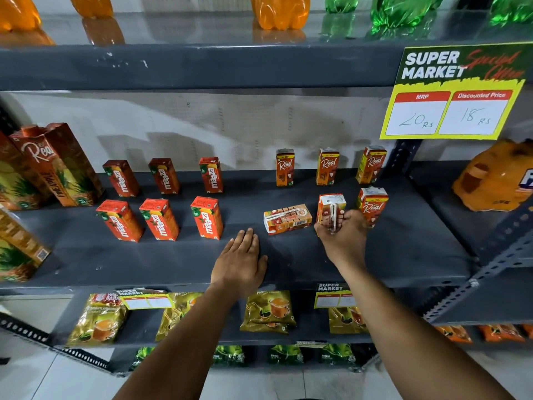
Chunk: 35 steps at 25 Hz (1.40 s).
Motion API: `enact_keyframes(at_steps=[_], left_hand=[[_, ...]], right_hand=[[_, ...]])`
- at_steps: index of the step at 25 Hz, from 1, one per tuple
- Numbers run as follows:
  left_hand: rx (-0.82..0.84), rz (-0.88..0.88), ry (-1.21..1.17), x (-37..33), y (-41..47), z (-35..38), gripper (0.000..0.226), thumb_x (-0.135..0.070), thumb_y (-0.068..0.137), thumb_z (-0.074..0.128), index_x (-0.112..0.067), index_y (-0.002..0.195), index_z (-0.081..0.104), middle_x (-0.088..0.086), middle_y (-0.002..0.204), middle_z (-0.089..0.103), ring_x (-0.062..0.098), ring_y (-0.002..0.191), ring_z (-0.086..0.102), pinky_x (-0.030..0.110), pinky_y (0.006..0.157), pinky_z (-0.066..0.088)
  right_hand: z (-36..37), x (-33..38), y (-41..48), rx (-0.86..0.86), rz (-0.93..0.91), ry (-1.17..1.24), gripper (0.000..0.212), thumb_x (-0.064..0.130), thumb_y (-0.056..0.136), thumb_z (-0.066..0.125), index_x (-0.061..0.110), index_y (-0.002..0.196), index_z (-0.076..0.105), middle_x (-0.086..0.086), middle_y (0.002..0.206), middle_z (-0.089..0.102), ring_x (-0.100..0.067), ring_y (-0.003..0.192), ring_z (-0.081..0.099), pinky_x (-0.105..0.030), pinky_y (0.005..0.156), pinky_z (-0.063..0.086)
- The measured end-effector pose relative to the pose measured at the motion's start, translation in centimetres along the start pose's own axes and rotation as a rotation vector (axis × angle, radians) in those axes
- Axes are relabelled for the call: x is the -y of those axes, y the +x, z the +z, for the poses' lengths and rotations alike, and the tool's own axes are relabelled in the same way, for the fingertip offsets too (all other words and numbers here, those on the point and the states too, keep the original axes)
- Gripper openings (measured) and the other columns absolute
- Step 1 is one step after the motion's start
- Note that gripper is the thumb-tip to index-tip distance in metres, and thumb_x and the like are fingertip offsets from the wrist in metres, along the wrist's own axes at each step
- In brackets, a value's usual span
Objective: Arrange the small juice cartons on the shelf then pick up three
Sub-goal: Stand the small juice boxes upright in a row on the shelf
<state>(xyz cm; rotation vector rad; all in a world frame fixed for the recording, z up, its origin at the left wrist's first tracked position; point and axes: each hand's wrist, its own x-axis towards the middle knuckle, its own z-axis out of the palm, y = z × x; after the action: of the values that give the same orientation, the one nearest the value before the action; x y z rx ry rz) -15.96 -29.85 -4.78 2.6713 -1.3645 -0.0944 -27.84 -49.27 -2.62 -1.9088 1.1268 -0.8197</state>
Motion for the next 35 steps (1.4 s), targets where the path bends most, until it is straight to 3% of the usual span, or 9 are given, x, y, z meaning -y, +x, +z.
enact_keyframes(at_steps=[5, 9, 11, 13, 18, 21, 24, 28, 35], left_hand=[[-0.022, 0.003, -0.017, 0.2, 0.1, 0.1, 0.064, -0.046, 0.099, 0.020, -0.009, 0.151, 0.013, 0.008, 0.162, 0.007, 0.021, 0.149, 0.001, 0.033, 0.118, 0.000], [-0.016, 0.002, -0.009, 0.2, 0.1, 0.1, 0.065, -0.046, 0.099, 0.020, -0.009, 0.151, 0.013, 0.008, 0.162, 0.007, 0.022, 0.149, 0.001, 0.034, 0.119, 0.002], [-0.008, -0.002, -0.010, 0.1, 0.0, 0.0, 0.065, -0.046, 0.099, 0.020, -0.009, 0.152, 0.012, 0.008, 0.162, 0.007, 0.021, 0.149, 0.001, 0.034, 0.119, 0.002], [-0.001, -0.005, -0.010, 0.0, 0.1, -0.1, 0.065, -0.046, 0.099, 0.020, -0.009, 0.152, 0.011, 0.007, 0.162, 0.006, 0.021, 0.149, 0.000, 0.033, 0.119, 0.001], [-0.003, -0.003, -0.001, 0.1, -0.1, -0.1, 0.065, -0.047, 0.099, 0.018, -0.010, 0.152, 0.011, 0.007, 0.162, 0.005, 0.021, 0.149, 0.000, 0.033, 0.118, 0.001], [0.002, -0.007, -0.005, 0.1, -0.1, -0.1, 0.065, -0.047, 0.099, 0.018, -0.011, 0.152, 0.011, 0.007, 0.162, 0.005, 0.020, 0.149, 0.000, 0.034, 0.119, 0.001], [-0.003, -0.003, 0.001, 0.1, 0.0, -0.1, 0.065, -0.048, 0.099, 0.018, -0.010, 0.152, 0.011, 0.007, 0.162, 0.005, 0.021, 0.149, 0.001, 0.034, 0.119, 0.002], [-0.002, 0.004, 0.000, 0.2, 0.0, -0.1, 0.065, -0.048, 0.099, 0.019, -0.010, 0.152, 0.012, 0.008, 0.162, 0.005, 0.021, 0.149, 0.001, 0.035, 0.119, 0.002], [0.003, 0.000, 0.000, 0.2, 0.0, -0.1, 0.064, -0.047, 0.099, 0.019, -0.010, 0.151, 0.013, 0.008, 0.162, 0.007, 0.022, 0.149, 0.003, 0.035, 0.119, 0.003]], right_hand=[[-2.6, 3.1, -1.1, -0.086, -0.129, -0.083, 0.097, 0.064, 0.065, 0.071, 0.011, 0.135, 0.031, -0.013, 0.133, 0.043, -0.028, 0.117, 0.049, -0.037, 0.082, 0.047], [-5.2, 7.1, 1.7, -0.101, -0.344, -0.781, 0.075, 0.080, 0.071, 0.046, 0.016, 0.110, 0.059, -0.012, 0.107, 0.064, -0.034, 0.108, 0.055, -0.043, 0.087, 0.039], [-5.6, 8.6, 2.7, 0.046, -0.319, -1.000, 0.063, 0.077, 0.074, 0.045, 0.018, 0.085, 0.062, -0.008, 0.084, 0.062, -0.030, 0.094, 0.058, -0.041, 0.084, 0.033], [-5.6, 9.6, 3.5, 0.224, -0.308, -1.038, 0.051, 0.067, 0.076, 0.053, 0.018, 0.086, 0.063, -0.005, 0.082, 0.059, -0.029, 0.094, 0.058, -0.041, 0.085, 0.031], [-5.8, 10.4, 6.6, 0.621, -0.475, -1.176, 0.042, 0.033, 0.075, 0.072, 0.029, 0.111, 0.052, -0.007, 0.124, 0.055, -0.032, 0.121, 0.044, -0.048, 0.105, 0.034], [-6.3, 10.2, 6.9, 0.647, -0.494, -0.905, 0.036, 0.035, 0.083, 0.059, 0.022, 0.116, 0.056, -0.013, 0.134, 0.051, -0.037, 0.132, 0.037, -0.045, 0.108, 0.028], [-6.3, 10.3, 7.0, 0.610, -0.824, -1.051, 0.042, 0.037, 0.088, 0.053, 0.018, 0.125, 0.056, -0.009, 0.142, 0.048, -0.028, 0.138, 0.027, -0.031, 0.114, 0.010], [-6.3, 10.6, 6.4, 0.523, -1.357, -1.418, 0.039, 0.020, 0.082, 0.068, 0.028, 0.118, 0.054, 0.004, 0.126, 0.063, -0.031, 0.133, 0.037, -0.055, 0.117, 0.003], [-5.8, 11.6, 5.0, 0.771, -0.957, -1.229, 0.081, 0.024, 0.076, 0.067, 0.031, 0.146, 0.026, 0.006, 0.157, 0.025, -0.023, 0.147, 0.000, -0.051, 0.115, -0.010]])
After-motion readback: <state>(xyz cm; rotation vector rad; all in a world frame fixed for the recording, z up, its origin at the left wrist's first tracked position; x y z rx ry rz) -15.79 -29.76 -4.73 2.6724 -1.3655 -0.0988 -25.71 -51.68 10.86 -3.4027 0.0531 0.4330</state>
